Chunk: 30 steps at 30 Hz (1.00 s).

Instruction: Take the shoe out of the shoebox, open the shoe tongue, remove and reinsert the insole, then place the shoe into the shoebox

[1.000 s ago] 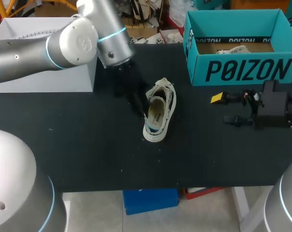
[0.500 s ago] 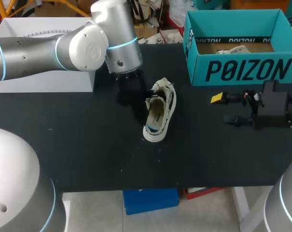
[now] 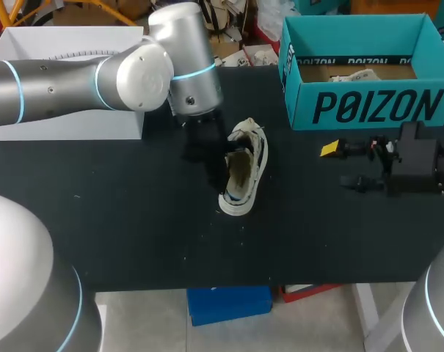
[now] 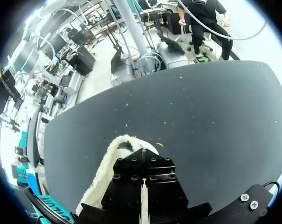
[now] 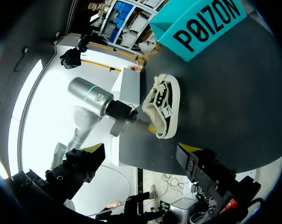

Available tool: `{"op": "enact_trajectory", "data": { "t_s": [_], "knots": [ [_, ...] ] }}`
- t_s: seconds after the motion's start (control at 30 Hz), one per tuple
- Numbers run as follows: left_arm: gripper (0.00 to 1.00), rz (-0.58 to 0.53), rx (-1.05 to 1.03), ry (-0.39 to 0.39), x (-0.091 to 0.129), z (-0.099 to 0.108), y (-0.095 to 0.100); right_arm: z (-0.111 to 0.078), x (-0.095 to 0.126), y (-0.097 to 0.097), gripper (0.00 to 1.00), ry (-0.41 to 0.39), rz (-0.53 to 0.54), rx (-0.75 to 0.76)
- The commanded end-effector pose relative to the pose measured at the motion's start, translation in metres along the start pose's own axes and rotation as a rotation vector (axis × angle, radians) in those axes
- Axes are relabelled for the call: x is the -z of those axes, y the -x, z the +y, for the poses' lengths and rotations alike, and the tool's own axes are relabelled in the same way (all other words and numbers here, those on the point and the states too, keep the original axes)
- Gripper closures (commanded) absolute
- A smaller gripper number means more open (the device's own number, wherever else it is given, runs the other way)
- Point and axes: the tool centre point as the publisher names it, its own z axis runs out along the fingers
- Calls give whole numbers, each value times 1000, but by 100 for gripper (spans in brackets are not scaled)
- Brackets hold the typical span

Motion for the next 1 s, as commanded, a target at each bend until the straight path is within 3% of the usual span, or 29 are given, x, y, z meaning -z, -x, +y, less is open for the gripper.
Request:
{"op": "enact_trajectory", "data": {
  "t_s": [0.03,0.47,1.0],
  "knots": [
    [100,4,1,-15,-4,7,5,0,0,0,0,0,-1,-1],
    [100,-58,-23,-87,18,-12,12,0,0,0,0,0,-1,-1],
    [100,50,-53,22,-7,8,22,0,0,0,0,0,-1,-1]
  ]
}}
